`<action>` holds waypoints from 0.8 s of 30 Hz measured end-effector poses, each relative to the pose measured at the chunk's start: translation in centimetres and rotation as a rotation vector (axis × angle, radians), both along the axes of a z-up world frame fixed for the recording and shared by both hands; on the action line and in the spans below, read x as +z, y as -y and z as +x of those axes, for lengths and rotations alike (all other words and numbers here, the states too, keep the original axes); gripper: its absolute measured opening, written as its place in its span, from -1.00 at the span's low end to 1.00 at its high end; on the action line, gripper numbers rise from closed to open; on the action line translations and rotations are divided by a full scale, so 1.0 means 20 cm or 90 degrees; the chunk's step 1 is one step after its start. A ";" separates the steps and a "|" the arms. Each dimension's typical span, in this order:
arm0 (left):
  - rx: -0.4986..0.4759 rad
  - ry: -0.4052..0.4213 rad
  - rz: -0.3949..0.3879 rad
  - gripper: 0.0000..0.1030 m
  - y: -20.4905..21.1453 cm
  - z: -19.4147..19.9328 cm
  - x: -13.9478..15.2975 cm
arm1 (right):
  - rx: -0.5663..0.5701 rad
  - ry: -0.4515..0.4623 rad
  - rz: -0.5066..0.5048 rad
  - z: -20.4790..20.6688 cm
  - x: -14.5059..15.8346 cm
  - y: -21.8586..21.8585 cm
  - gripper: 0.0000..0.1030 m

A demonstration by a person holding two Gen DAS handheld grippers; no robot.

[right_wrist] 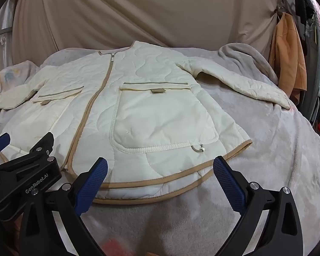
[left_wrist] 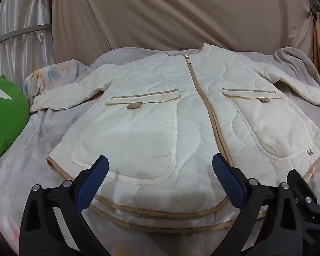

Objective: Fold large clothes

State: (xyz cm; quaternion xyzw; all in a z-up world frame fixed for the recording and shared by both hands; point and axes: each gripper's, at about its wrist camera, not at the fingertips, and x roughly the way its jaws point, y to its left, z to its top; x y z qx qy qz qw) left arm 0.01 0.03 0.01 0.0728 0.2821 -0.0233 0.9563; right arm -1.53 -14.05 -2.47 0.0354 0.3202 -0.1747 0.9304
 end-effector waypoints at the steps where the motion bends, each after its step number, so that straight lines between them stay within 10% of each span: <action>1: 0.000 -0.001 0.001 0.85 0.00 0.00 0.00 | 0.001 -0.004 -0.008 0.00 0.00 -0.01 0.90; 24: 0.004 0.000 0.000 0.78 -0.01 0.00 -0.02 | 0.001 -0.012 -0.015 -0.01 -0.02 -0.01 0.88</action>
